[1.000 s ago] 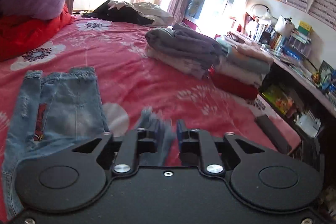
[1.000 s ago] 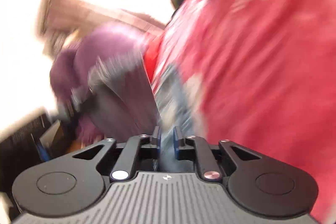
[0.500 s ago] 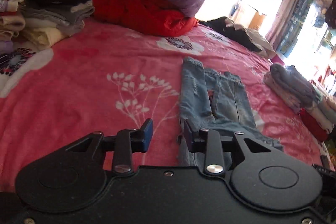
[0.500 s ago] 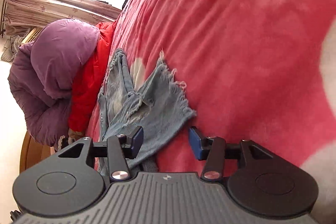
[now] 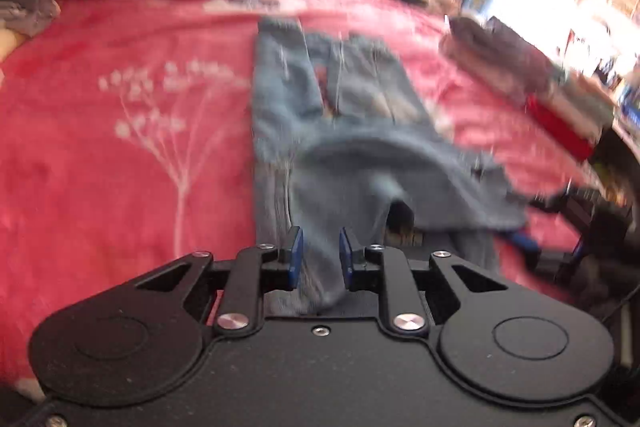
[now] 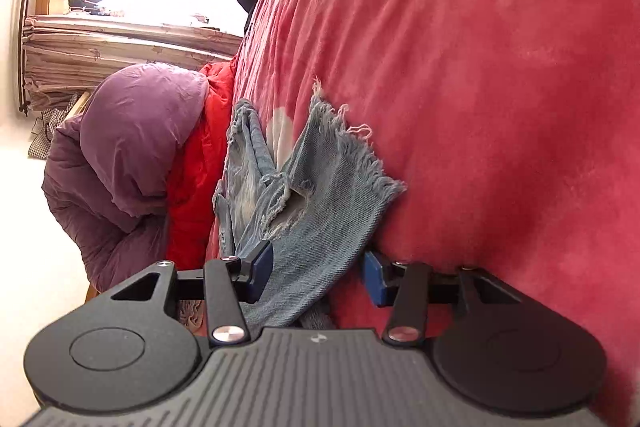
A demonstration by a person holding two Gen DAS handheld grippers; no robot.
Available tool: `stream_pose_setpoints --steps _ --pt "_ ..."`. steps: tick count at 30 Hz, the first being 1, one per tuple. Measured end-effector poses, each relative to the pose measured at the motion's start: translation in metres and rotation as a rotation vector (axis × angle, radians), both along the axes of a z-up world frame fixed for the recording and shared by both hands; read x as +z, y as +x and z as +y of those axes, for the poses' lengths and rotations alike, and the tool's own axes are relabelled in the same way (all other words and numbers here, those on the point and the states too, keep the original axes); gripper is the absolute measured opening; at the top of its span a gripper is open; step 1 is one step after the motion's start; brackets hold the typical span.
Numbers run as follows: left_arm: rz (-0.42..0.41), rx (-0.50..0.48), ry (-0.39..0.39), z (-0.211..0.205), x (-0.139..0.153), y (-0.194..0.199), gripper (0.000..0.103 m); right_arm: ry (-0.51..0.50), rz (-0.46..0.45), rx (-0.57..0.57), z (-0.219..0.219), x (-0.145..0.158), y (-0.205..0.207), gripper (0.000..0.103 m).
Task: Fold clothes
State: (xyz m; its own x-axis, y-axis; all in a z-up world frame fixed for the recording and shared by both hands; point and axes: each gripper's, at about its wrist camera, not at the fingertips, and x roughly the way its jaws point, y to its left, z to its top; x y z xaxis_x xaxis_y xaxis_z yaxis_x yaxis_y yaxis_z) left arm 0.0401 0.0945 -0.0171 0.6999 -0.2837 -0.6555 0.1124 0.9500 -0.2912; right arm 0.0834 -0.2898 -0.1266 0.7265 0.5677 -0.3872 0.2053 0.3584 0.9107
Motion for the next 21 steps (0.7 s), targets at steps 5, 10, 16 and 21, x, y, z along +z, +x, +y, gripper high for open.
stream_pose_setpoints --steps 5,10,16,21 --pt "0.066 -0.002 0.073 -0.013 -0.027 0.016 0.018 -0.013 0.013 -0.042 -0.001 -0.003 0.000 0.029" --pt "0.076 0.006 0.066 -0.008 -0.030 0.014 0.019 -0.056 -0.003 -0.087 -0.007 -0.003 0.001 0.004" --pt "0.102 0.027 -0.002 0.003 -0.032 0.013 0.019 -0.295 -0.109 -0.119 -0.024 0.033 0.007 0.006" --pt "0.051 0.025 0.004 0.003 -0.023 0.007 0.020 -0.054 0.019 -0.142 -0.043 -0.003 0.007 0.011"
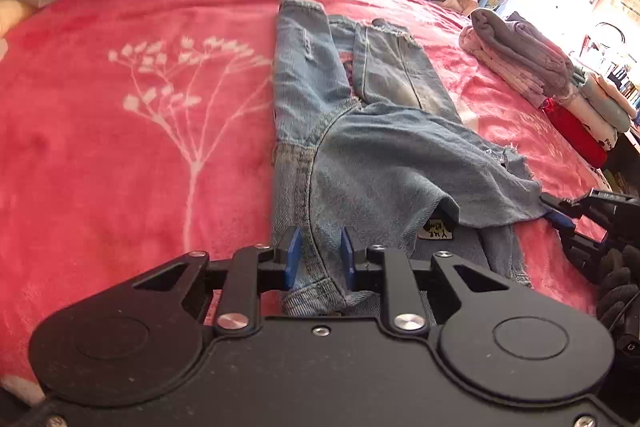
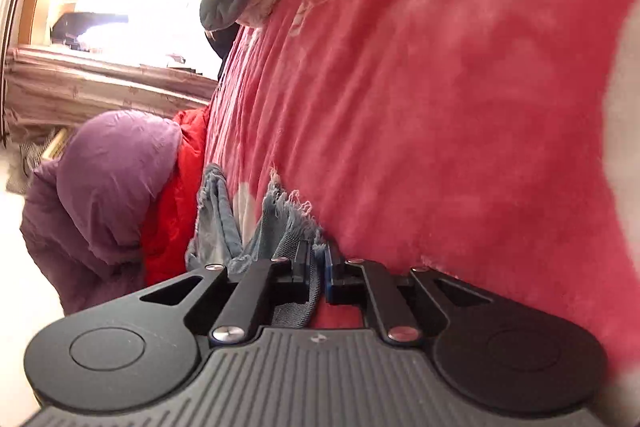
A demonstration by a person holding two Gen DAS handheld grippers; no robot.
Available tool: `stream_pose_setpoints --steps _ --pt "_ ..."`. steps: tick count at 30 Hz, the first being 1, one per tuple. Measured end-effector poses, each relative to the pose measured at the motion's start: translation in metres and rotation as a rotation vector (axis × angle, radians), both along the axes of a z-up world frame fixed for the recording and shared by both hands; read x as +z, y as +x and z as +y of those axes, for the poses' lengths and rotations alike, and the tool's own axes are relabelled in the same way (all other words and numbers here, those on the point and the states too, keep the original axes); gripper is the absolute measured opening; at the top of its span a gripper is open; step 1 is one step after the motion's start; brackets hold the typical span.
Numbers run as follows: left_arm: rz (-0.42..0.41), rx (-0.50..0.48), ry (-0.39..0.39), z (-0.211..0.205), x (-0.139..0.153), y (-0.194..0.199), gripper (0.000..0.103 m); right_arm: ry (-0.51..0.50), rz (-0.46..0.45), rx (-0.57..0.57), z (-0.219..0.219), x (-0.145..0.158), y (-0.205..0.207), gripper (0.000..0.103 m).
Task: Fold clothes
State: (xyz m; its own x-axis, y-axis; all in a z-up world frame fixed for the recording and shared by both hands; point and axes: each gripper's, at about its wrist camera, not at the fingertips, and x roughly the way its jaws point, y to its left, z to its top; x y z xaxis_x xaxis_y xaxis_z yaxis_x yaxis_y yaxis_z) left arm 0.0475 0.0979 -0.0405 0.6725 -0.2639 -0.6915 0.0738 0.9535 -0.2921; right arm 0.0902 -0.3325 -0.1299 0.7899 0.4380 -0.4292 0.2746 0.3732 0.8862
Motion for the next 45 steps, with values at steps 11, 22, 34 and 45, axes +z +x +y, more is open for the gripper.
stream_pose_setpoints --steps 11,22,34,45 --pt "0.052 -0.044 0.026 0.000 -0.011 0.006 0.024 -0.116 -0.136 0.063 0.023 0.029 0.023 0.006" --pt "0.063 -0.062 0.015 0.004 -0.011 0.006 0.026 -0.112 -0.028 0.084 0.005 0.006 0.034 0.007" --pt "-0.031 0.038 -0.195 0.038 0.006 0.000 0.026 -0.217 -0.126 0.108 0.024 0.041 0.034 0.006" --pt "0.044 -0.206 0.116 -0.017 -0.009 -0.002 0.026 -0.231 -0.180 0.112 0.029 0.076 0.052 0.006"
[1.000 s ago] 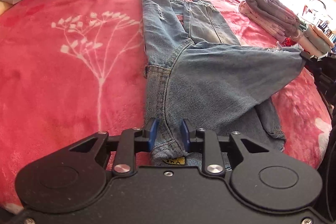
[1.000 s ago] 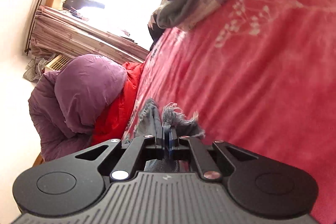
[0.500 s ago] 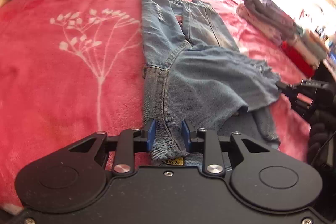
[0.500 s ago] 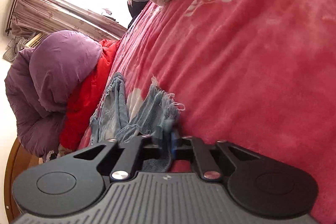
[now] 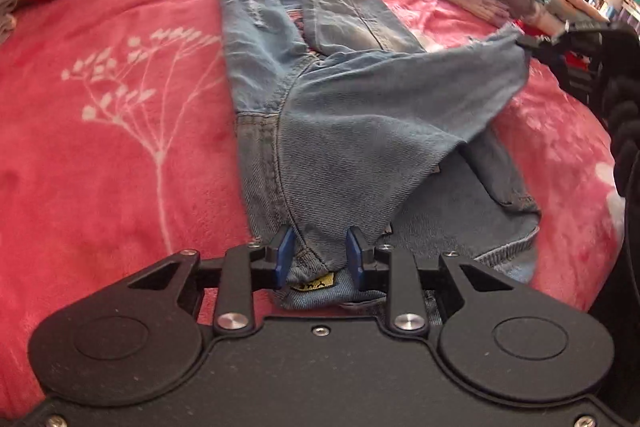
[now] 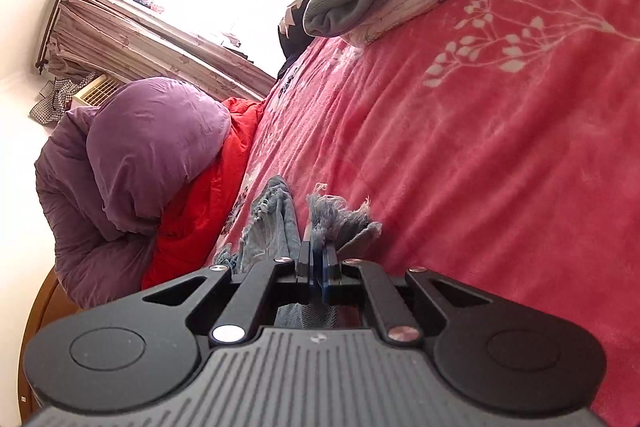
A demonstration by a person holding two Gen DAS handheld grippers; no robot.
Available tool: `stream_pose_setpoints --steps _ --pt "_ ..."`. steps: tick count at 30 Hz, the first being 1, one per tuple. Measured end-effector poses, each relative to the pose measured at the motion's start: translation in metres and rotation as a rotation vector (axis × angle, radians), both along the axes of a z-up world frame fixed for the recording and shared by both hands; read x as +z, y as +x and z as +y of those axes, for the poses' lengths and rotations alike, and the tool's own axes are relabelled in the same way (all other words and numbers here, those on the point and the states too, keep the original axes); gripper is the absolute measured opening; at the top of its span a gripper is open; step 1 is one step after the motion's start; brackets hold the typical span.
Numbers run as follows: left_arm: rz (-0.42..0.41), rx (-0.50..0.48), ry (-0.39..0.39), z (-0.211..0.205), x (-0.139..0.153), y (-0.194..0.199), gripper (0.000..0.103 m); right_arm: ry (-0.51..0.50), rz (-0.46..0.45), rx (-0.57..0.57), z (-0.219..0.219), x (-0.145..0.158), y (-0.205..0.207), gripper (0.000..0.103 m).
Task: Fold clothes
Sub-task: 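Hold the jeans leg with the right gripper while the left gripper pinches the jeans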
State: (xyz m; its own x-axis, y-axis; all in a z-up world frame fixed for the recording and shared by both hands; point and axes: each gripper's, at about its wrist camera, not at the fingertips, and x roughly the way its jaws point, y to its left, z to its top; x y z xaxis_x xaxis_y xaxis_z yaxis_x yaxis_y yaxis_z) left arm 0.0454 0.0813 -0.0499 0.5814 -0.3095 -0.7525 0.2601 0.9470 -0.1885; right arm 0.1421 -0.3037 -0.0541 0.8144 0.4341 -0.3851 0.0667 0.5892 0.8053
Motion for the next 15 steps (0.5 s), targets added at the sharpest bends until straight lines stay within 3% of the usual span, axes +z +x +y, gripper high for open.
stream_pose_setpoints --steps 4,6,8,9,15 --pt "-0.053 0.103 -0.221 0.038 0.021 -0.006 0.026 -0.013 0.000 0.001 0.001 0.008 0.011 0.006" --pt "-0.112 0.180 -0.273 0.056 0.029 -0.008 0.026 -0.018 0.003 0.009 0.002 0.013 0.015 0.006" --pt "-0.102 0.198 -0.317 0.063 0.027 -0.008 0.024 -0.040 0.001 0.022 0.005 0.018 0.017 0.006" --pt "-0.089 0.192 -0.322 0.061 0.026 -0.007 0.022 -0.047 0.004 0.025 0.006 0.019 0.019 0.006" --pt "0.044 0.049 -0.107 0.020 0.002 0.000 0.021 -0.062 0.027 0.029 0.007 0.017 0.024 0.006"
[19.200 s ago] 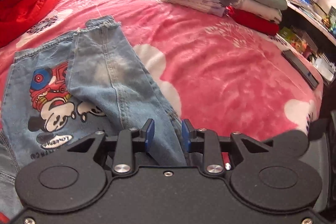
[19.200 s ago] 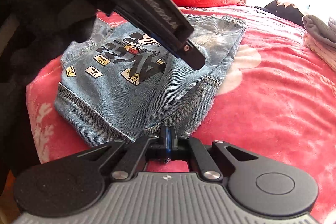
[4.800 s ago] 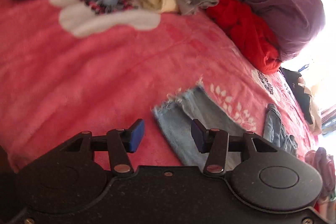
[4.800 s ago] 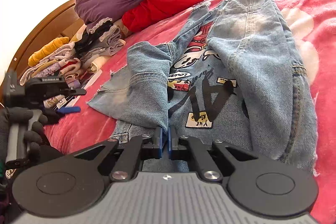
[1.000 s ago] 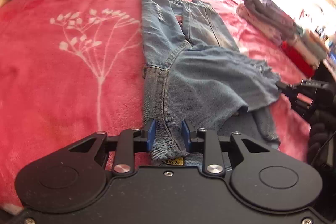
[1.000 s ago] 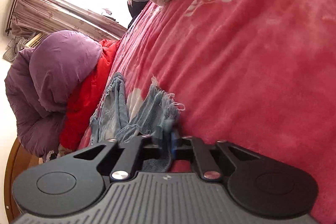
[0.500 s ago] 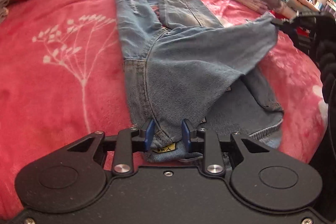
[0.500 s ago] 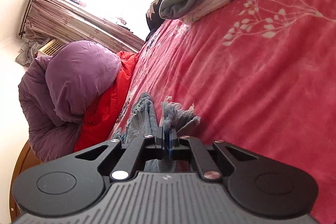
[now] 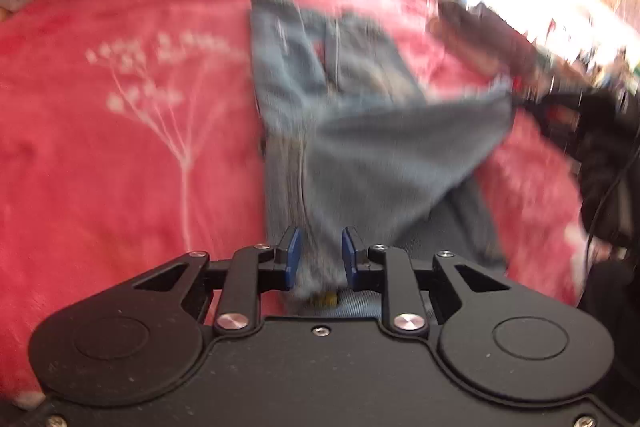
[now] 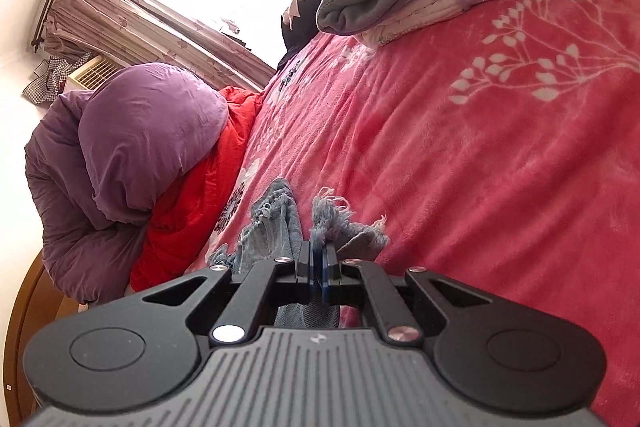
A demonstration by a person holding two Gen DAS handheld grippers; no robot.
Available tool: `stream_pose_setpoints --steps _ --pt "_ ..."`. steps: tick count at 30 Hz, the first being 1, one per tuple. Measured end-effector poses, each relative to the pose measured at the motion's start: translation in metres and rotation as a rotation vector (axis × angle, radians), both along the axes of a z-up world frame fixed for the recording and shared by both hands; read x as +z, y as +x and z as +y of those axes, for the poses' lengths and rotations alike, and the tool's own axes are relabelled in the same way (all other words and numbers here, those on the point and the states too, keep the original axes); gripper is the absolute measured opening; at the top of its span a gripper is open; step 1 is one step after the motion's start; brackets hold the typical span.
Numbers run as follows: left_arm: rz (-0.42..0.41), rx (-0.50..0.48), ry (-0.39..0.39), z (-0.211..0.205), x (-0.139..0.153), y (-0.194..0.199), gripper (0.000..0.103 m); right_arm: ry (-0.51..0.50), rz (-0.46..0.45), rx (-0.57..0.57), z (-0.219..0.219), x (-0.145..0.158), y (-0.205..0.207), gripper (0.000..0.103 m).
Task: Fold clothes
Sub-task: 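Hold the jeans leg with the right gripper while the left gripper pinches the jeans, then lay the frayed leg along the jeans with the right gripper while the left gripper holds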
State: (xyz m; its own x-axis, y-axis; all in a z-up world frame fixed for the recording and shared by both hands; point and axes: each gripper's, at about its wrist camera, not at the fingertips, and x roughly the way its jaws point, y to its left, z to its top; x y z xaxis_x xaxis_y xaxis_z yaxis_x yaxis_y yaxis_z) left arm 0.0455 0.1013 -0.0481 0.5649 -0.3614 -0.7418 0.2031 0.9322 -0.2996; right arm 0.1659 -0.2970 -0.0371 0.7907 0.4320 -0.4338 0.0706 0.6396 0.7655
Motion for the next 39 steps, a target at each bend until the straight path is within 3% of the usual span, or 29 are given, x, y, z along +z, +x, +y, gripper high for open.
stream_pose_setpoints --steps 2,4,8,9,12,15,16,17,18,21,23,26,28,38,39 --pt "-0.010 -0.045 0.087 -0.011 -0.006 -0.003 0.021 -0.012 0.008 -0.003 0.000 -0.002 0.002 0.006" --pt "-0.019 -0.033 0.070 -0.007 -0.001 -0.005 0.021 -0.022 0.014 0.000 0.002 -0.003 0.005 0.006" --pt "-0.260 -0.004 0.125 -0.015 0.029 -0.020 0.021 -0.011 0.020 -0.009 0.001 -0.001 0.003 0.006" --pt "-0.289 0.016 0.129 -0.017 0.033 -0.015 0.021 -0.009 0.020 -0.010 0.001 -0.001 0.002 0.006" --pt "-0.253 -0.021 0.059 -0.022 0.031 0.005 0.021 0.005 0.027 -0.016 -0.001 0.000 -0.002 0.006" --pt "-0.222 -0.126 0.156 -0.039 0.021 0.004 0.023 0.046 0.048 -0.030 -0.005 -0.001 -0.006 0.006" --pt "-0.252 -0.173 0.184 -0.043 0.024 -0.004 0.026 0.053 0.056 -0.032 -0.006 -0.001 -0.006 0.006" --pt "-0.282 -0.217 0.198 -0.047 0.027 -0.012 0.036 0.058 0.060 -0.030 -0.006 0.000 -0.007 0.006" --pt "-0.313 -0.243 0.214 -0.049 0.028 -0.019 0.052 0.064 0.065 -0.029 -0.006 0.002 -0.007 0.006" --pt "-0.313 -0.286 0.284 -0.057 0.019 -0.024 0.055 0.069 0.069 -0.021 -0.004 0.009 -0.005 0.006" --pt "-0.304 -0.294 0.342 -0.061 0.011 -0.022 0.054 0.078 0.071 -0.022 -0.002 0.014 -0.002 0.006" --pt "-0.280 -0.275 0.362 -0.060 0.003 -0.017 0.032 0.099 0.068 -0.031 0.004 0.023 0.003 0.006" --pt "-0.288 -0.262 0.364 -0.058 0.001 -0.015 0.026 0.111 0.066 -0.040 0.009 0.030 0.007 0.006" --pt "-0.305 -0.283 0.371 -0.061 0.000 -0.020 0.024 0.128 0.084 -0.071 0.044 0.056 0.036 0.006" --pt "-0.301 -0.280 0.361 -0.060 0.000 -0.019 0.020 0.127 0.085 -0.071 0.048 0.059 0.039 0.006"
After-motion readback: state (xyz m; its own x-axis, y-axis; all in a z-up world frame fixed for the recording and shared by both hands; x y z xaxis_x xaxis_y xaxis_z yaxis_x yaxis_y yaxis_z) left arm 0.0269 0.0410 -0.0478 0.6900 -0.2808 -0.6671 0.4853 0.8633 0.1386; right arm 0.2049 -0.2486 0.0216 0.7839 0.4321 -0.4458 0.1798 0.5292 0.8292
